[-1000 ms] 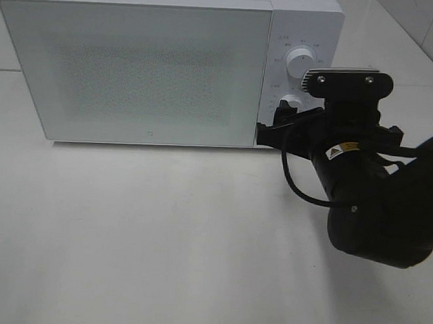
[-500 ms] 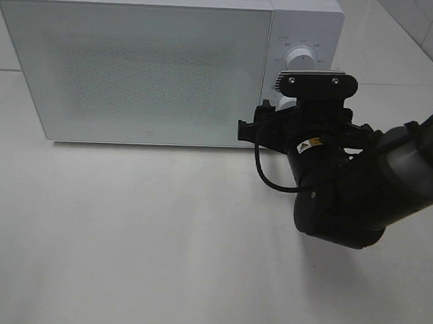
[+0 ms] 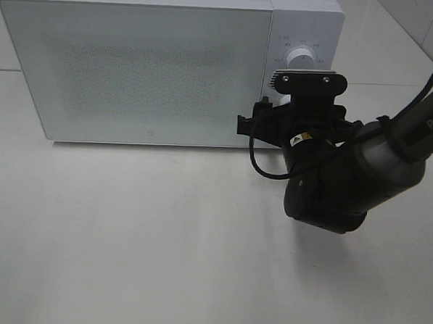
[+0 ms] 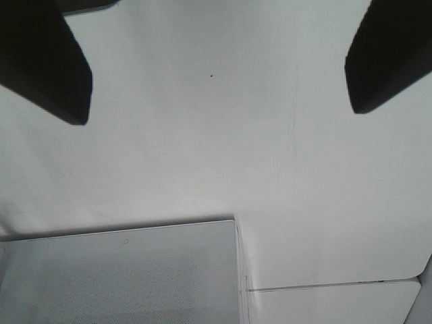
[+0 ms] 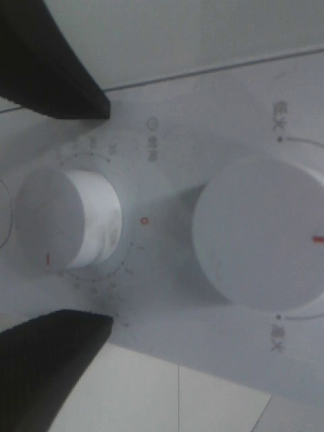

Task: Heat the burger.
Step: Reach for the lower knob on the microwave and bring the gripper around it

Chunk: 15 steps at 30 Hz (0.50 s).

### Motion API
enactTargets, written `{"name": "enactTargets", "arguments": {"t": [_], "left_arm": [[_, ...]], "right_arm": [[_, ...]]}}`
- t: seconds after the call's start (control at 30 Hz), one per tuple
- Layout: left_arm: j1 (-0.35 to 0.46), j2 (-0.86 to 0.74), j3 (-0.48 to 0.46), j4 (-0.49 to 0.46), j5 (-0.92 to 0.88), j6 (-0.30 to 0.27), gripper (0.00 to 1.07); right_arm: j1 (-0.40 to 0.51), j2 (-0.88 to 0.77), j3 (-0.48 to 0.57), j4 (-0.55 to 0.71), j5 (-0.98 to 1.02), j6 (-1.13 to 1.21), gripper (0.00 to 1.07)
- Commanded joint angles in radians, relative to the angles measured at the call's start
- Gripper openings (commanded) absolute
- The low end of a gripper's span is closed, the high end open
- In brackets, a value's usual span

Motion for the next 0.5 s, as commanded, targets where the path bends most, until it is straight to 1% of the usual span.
{"name": "enactTargets", "arguments": {"t": [0.03,0.23,0.3,0.33,0.37,0.4,0.43,0.47,0.5], "left_arm": [[0.004,-0.023,0.004,-0.002,-0.009,0.001,0.96],[0.004,-0.023,0.004,-0.002,-0.009,0.001,0.96],[0.004,-0.023,0.004,-0.002,-0.009,0.001,0.96],[0.004,-0.023,0.004,-0.002,-0.009,0.001,0.96],[0.004,-0.023,0.004,-0.002,-0.009,0.001,0.96],[0.004,-0.023,0.004,-0.002,-0.009,0.001,0.96],[0.004,-0.023,0.004,-0.002,-0.009,0.001,0.96],[0.004,-0.023,0.004,-0.002,-0.009,0.001,0.96],[0.004,-0.023,0.004,-0.002,-0.009,0.001,0.96]], "right_arm": [[-0.012,-0.002,-0.014,-0.006,-0.034,0.004,0.75],[-0.012,-0.001,-0.016,-0.006,-0.027,0.004,0.74],[-0.012,-0.001,-0.016,-0.012,-0.021,0.004,0.67],[-0.012,-0.001,-0.016,-0.012,-0.021,0.004,0.67],[-0.012,-0.001,-0.016,-0.012,-0.008,0.004,0.59],[-0.012,-0.001,-0.016,-0.012,-0.005,0.004,0.55],[-0.012,-0.001,-0.016,-0.012,-0.005,0.004,0.55],[-0.012,-0.001,-0.016,-0.012,-0.002,0.013,0.45],[-0.012,-0.001,-0.016,-0.012,-0.002,0.013,0.45]]}}
